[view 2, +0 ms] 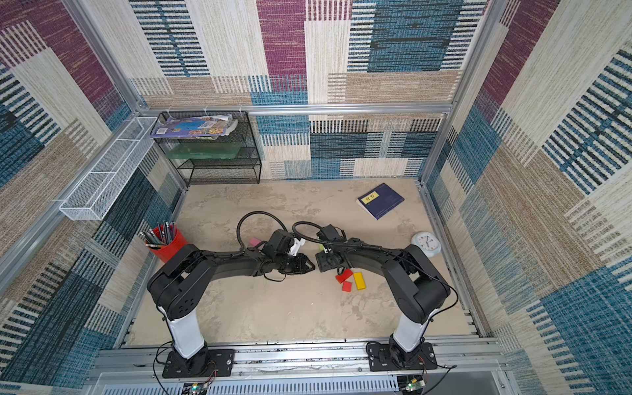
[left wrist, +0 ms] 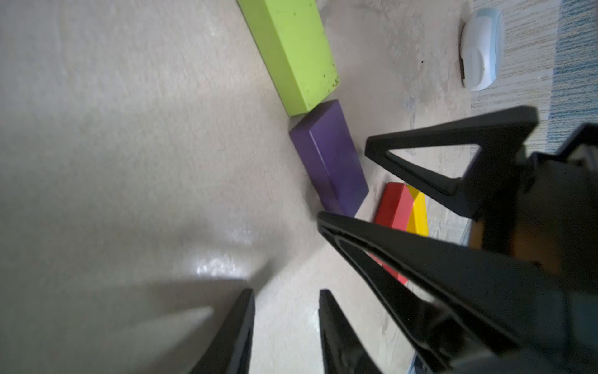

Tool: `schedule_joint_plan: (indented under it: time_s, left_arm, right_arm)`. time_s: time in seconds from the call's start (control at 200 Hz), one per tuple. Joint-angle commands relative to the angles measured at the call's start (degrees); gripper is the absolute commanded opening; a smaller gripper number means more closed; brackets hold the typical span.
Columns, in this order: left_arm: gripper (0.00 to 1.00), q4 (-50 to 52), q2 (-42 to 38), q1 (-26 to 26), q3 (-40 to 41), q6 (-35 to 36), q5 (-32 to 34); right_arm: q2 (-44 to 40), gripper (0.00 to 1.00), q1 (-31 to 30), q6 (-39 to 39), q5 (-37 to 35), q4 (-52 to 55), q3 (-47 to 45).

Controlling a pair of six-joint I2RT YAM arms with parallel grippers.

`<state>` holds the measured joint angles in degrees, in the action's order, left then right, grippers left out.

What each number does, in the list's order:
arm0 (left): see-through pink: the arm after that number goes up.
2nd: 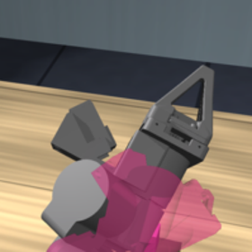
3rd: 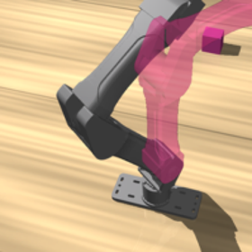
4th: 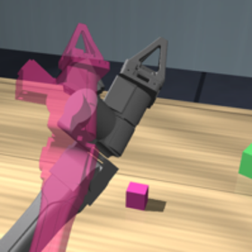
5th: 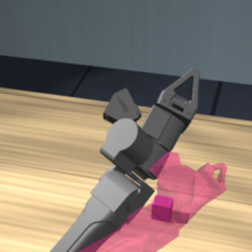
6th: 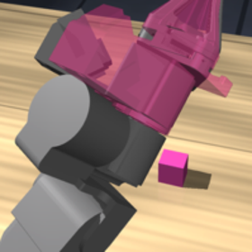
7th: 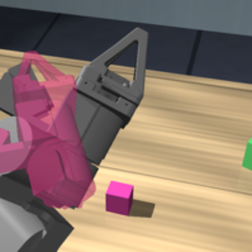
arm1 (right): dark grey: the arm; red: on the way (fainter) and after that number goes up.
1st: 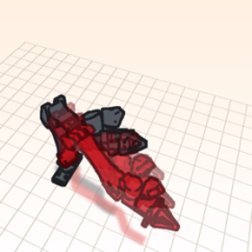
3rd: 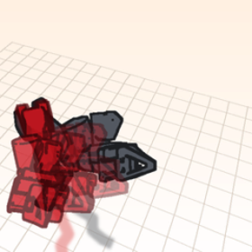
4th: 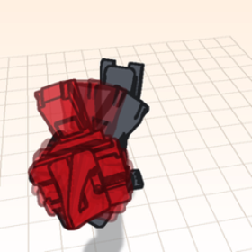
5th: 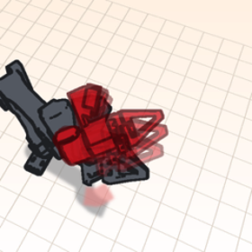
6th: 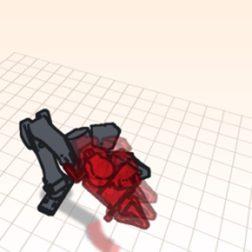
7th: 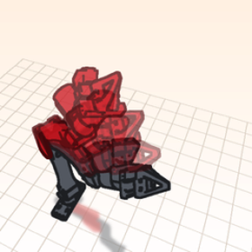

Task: Assemble the letter v with building blocks
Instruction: Assemble the building block at the center of the board, then adjust the building block at the center of the board.

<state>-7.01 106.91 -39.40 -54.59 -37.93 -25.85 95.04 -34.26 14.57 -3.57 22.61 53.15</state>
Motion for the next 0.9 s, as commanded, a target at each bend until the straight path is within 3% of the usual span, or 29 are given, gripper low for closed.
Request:
schedule_joint_plan:
  time_s: [0.0,0.085,0.155,0.29,0.441,0.671,0.896]
  left_arm:
    - [0.37,-0.2,0.6,-0.1,-0.7,-1.2,-0.2]
    - [0.37,-0.2,0.9,-0.2,-1.3,-1.3,-0.3]
    - [0.36,-0.2,1.1,-0.6,-1.9,-1.3,-0.1]
    - [0.28,-0.2,2.6,-0.9,-3.2,-1.4,0.6]
    - [0.02,-0.1,4.5,-1.2,-4.4,-1.9,2.3]
    - [0.0,1.4,6.5,-1.4,-6.2,-2.0,4.7]
    - [0.0,3.4,7.1,-1.4,-7.5,-2.0,7.7]
  right_arm:
    - [-6.6,0.76,0.6,2.8,0.9,-0.7,-1.7]
    - [-14.7,0.76,1.6,6.1,1.2,-2.4,-4.5]
    - [-21.0,0.69,2.9,10.2,1.8,-3.7,-8.2]
    - [-29.9,0.32,5.7,18.5,4.3,-6.7,-16.5]
    - [-34.0,0.0,5.9,23.2,7.1,-12.8,-23.6]
    - [-31.5,0.0,5.1,27.2,12.8,-22.9,-29.1]
    - [-26.1,0.0,3.4,29.1,14.1,-29.0,-29.9]
